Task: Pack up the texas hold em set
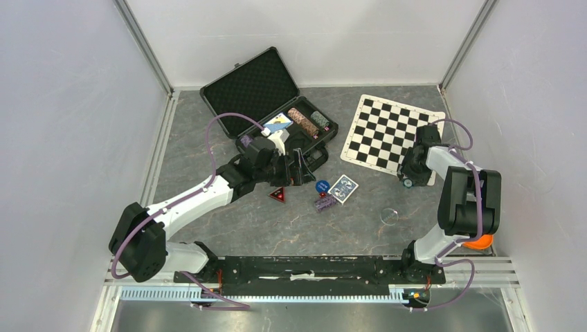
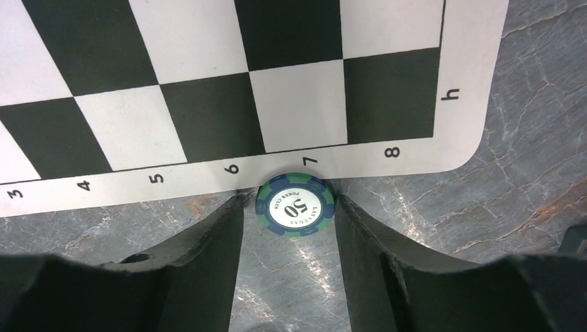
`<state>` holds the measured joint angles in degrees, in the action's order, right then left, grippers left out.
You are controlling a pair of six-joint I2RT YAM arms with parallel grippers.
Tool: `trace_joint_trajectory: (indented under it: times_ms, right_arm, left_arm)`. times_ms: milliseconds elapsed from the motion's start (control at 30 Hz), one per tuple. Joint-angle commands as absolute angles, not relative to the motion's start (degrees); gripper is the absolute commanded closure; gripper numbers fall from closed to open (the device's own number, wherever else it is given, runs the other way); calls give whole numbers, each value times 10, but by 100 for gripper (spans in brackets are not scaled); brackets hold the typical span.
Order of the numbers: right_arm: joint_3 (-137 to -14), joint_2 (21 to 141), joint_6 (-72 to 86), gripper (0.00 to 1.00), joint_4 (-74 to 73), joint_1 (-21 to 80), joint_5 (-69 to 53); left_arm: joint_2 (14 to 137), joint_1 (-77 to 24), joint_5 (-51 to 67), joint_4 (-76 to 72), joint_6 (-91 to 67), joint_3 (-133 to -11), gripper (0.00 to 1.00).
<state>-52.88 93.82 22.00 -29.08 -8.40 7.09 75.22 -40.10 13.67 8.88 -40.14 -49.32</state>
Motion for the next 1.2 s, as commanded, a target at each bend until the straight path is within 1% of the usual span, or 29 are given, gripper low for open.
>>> trace_joint_trajectory:
  times_ms: [0, 67, 167, 200, 233, 433, 700, 1000, 1067, 1167]
  right_arm:
    - [-518, 957, 229, 45, -286, -89, 74]
    - [-511, 954, 231, 50, -280, -89, 72]
    - [-502, 947, 232, 54, -274, -89, 61]
    - [-499, 944, 232, 59, -272, -89, 58]
    - [-497, 942, 232, 61, -274, -89, 57]
    - [-484, 904, 223, 63, -282, -89, 53]
    - [-455, 812, 195, 65, -287, -75, -21]
    - [-446, 739, 174, 64, -310, -4, -49]
    - [-453, 722, 168, 64, -318, 39, -52]
    - [-453, 692, 150, 64, -305, 85, -90]
  left_arm:
    - [740, -399, 142, 76, -379, -494, 0]
    - [741, -399, 142, 76, -379, -493, 0]
    - [743, -399, 141, 75, -379, -493, 0]
    - [745, -399, 142, 75, -379, -494, 0]
    - [746, -399, 144, 75, -379, -495, 0]
    - [753, -399, 146, 75, -382, -503, 0]
    - [777, -399, 162, 65, -396, -517, 0]
    - [809, -402, 199, 33, -427, -527, 0]
    - [819, -403, 207, 12, -433, -526, 0]
    - [857, -403, 237, 7, -438, -546, 1]
